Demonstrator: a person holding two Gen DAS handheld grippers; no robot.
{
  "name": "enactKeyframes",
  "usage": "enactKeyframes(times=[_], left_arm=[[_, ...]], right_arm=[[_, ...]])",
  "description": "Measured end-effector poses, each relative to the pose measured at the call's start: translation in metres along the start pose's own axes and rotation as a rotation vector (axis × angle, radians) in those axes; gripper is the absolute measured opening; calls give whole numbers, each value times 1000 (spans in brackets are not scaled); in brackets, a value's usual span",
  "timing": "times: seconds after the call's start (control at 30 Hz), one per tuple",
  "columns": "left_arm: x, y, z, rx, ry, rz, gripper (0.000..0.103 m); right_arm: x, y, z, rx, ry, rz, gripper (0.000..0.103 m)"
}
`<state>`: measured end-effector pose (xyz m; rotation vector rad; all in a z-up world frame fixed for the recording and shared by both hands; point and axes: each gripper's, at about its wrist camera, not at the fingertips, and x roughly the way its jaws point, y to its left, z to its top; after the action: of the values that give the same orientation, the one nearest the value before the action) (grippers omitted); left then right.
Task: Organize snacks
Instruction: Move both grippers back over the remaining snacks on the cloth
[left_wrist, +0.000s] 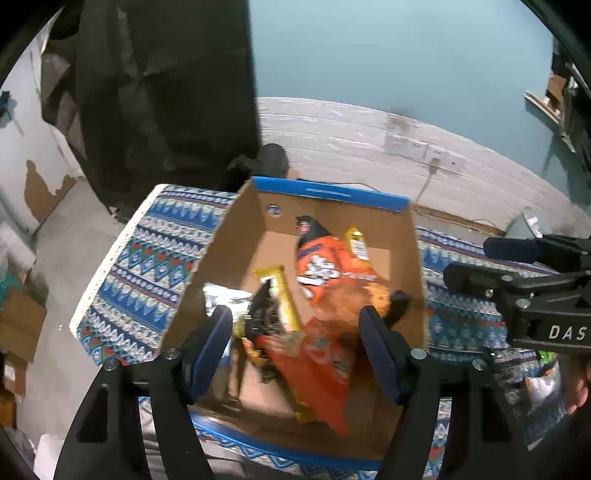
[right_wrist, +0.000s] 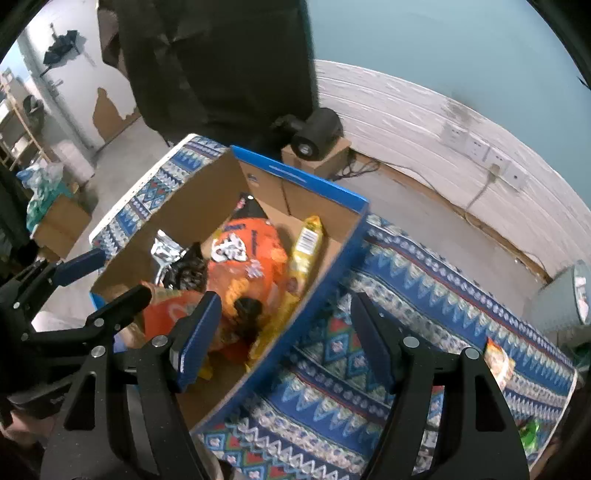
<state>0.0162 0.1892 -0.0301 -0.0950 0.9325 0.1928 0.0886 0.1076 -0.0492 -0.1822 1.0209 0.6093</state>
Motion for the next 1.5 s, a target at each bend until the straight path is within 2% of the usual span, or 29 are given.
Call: enactKeyframes(times=[0.13, 0.93, 1.17, 1.5], left_arm=[[-4, -19, 0, 41, -8, -10, 76], [-2, -151, -12, 301, 29, -89, 77], [5, -188, -20, 339, 74, -131, 77], [35, -238, -38, 358, 202, -179, 77]], right_arm=[[-9, -13, -12, 11, 5, -23, 72], [-74, -124, -98, 180, 2, -95, 73], [-82, -153, -123, 233, 14, -123, 73], [-95, -196, -163, 329, 27, -169, 73]])
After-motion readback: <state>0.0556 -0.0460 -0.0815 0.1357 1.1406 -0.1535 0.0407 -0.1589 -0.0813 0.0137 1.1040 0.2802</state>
